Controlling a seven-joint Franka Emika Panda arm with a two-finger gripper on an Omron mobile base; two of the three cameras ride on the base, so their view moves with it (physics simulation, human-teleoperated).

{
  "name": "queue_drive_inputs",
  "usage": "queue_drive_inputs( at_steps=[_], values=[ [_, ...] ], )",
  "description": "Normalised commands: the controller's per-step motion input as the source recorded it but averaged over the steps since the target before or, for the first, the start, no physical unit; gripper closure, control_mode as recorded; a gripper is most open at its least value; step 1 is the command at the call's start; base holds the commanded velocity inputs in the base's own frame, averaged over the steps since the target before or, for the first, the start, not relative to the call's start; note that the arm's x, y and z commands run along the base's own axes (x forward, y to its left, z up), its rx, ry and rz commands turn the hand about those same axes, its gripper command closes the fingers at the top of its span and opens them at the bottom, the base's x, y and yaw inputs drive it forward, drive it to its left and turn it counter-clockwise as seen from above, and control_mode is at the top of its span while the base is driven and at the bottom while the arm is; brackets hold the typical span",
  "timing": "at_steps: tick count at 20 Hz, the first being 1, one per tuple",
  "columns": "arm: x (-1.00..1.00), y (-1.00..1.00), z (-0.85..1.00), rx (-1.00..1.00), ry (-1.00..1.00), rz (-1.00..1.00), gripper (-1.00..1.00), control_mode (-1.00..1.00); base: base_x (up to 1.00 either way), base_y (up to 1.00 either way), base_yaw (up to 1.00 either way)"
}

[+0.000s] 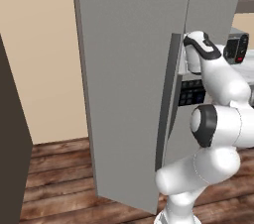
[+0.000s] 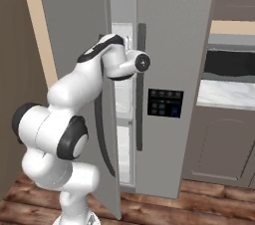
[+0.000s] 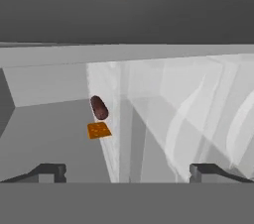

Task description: Retrieve the sausage and cheese from the fridge and place them on the cutting board on the counter.

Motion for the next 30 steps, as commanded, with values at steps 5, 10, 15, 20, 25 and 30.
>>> queue_drive_inputs(
  at_steps=[5, 10, 15, 20, 25, 30],
  values=[
    [-0.01, 0.16, 0.0, 0.07, 0.0, -0.01, -1.0, -1.0, 0.0, 0.0, 0.0],
    [-0.25, 0.31, 0.0, 0.07, 0.0, 0.0, -1.0, -1.0, 0.0, 0.0, 0.0],
    [-0.31, 0.45, 0.05, 0.03, 0.0, 0.0, -1.0, -1.0, 0.0, 0.0, 0.0],
    [-0.62, 0.52, 0.09, 0.03, 0.0, 0.0, -1.0, -1.0, 0.0, 0.0, 0.0],
    [-0.77, 0.68, 0.16, 0.01, 0.0, 0.0, -1.0, -1.0, 0.0, 0.0, 0.0],
    [-0.6, 0.93, 0.22, 0.0, 0.01, 0.02, -1.0, -1.0, 0.0, 0.0, 0.0]
  ],
)
